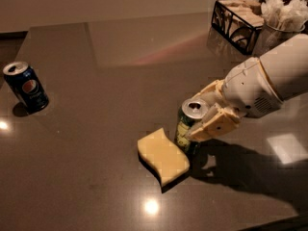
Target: Move green can near sponge
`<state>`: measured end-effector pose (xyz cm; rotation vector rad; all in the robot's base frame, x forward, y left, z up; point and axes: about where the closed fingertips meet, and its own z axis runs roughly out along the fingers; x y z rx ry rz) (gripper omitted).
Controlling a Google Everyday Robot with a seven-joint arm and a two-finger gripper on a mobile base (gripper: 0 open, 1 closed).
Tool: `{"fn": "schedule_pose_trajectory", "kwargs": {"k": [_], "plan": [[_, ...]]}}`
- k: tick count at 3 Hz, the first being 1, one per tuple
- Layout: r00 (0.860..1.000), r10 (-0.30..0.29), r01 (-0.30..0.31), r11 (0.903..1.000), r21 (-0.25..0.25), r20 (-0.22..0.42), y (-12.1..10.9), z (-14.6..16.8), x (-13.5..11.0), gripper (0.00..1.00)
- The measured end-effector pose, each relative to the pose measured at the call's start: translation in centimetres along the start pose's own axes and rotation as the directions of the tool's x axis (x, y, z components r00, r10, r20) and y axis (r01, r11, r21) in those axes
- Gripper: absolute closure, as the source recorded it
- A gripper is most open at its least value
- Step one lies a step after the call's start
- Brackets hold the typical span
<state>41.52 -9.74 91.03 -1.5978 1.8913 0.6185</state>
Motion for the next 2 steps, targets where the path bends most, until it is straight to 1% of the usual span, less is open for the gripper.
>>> {"fn": "schedule_pose_trajectory", "kwargs": {"k": [1, 2], "plan": [[1.000, -0.009, 0.009, 0.9997, -0.022, 0.004, 0.29, 0.74, -0.19, 0.12], [1.000, -0.013, 0.013, 0.9997, -0.021, 0.002, 0.40, 0.74, -0.36, 0.00]]}}
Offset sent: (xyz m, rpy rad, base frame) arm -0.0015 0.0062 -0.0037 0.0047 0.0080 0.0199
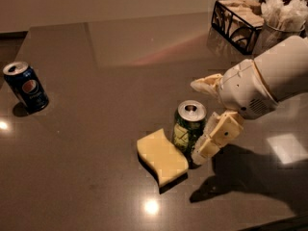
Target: Move green can near sponge
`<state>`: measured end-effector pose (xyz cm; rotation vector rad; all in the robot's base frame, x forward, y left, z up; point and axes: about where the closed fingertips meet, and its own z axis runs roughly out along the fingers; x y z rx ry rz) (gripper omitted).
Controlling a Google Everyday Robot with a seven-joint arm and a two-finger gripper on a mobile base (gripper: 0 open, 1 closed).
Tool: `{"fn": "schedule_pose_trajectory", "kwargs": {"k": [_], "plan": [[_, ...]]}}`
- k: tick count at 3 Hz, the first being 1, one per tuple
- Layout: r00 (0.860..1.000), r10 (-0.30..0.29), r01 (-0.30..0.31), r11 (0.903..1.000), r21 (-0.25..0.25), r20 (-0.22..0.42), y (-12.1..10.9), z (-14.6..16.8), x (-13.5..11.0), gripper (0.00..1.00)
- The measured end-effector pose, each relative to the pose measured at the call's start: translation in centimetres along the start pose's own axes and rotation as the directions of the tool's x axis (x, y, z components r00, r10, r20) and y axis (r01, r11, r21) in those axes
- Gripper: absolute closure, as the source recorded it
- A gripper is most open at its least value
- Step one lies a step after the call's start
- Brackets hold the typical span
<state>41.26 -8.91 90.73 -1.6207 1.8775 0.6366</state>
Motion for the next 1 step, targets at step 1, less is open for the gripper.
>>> {"fn": "schedule_pose_trajectory", "kwargs": {"k": [1], "plan": [[1.000, 0.000, 0.000, 1.0000, 0.000, 0.000, 0.00, 0.00, 0.00, 0.00]]}}
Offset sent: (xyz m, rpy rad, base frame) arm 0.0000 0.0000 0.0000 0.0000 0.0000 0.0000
